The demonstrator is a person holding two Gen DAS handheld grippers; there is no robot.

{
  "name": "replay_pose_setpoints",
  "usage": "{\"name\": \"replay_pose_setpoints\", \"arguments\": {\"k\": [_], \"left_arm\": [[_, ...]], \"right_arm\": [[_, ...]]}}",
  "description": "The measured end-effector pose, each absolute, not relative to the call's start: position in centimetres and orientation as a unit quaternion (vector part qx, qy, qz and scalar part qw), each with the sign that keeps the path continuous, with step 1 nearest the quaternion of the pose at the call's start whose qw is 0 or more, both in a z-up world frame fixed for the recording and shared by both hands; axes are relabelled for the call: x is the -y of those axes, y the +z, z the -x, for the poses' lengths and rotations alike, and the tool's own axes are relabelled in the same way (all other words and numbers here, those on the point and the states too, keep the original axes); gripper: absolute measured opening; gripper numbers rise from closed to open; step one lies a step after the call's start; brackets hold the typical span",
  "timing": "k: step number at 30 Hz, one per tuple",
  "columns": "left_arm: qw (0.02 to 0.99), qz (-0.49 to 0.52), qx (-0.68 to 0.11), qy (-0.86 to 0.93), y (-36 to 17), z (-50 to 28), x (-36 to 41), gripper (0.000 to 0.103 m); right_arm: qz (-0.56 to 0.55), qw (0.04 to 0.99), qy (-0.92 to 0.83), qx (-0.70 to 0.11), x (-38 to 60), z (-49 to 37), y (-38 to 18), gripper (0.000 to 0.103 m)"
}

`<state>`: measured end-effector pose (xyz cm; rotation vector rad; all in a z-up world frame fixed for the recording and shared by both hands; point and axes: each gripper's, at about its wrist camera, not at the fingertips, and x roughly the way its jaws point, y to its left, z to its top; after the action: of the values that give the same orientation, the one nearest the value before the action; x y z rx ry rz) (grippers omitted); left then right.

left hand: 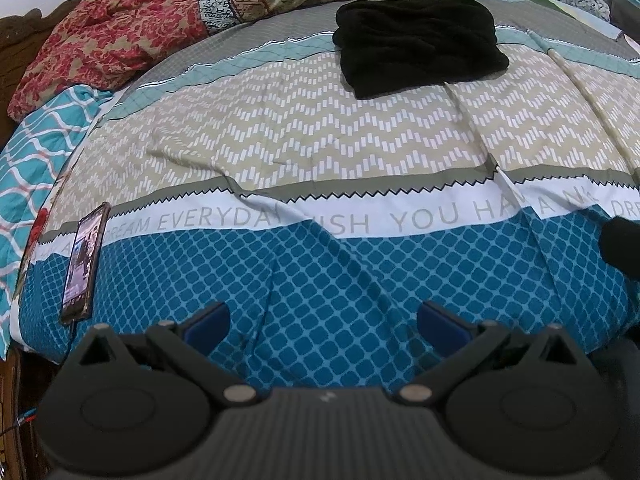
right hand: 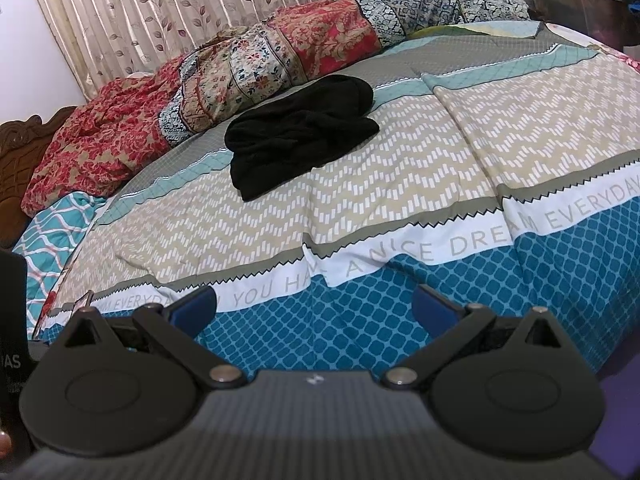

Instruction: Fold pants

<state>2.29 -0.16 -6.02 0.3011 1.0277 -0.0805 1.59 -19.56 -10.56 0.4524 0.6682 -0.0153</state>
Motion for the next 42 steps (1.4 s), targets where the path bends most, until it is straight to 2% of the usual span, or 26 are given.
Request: {"name": "replay_pose_setpoints", "arguments": {"k": [33,42], "left_arm": [[0.849,-0.146,-0.506,-0.050,-7.0,-2.4,0.6,0.103],[0.853,-0.136,-0.500,-0.061,-5.8,-4.3,1.7,0.103]], "right_arm": [[-0.224,0.917,-0.010,-0.331,19.4,-1.6,-11.2,0.103],[-0.219,0.924,-0.023,-0.313,20.7,-2.2,-10.6,0.103]]}}
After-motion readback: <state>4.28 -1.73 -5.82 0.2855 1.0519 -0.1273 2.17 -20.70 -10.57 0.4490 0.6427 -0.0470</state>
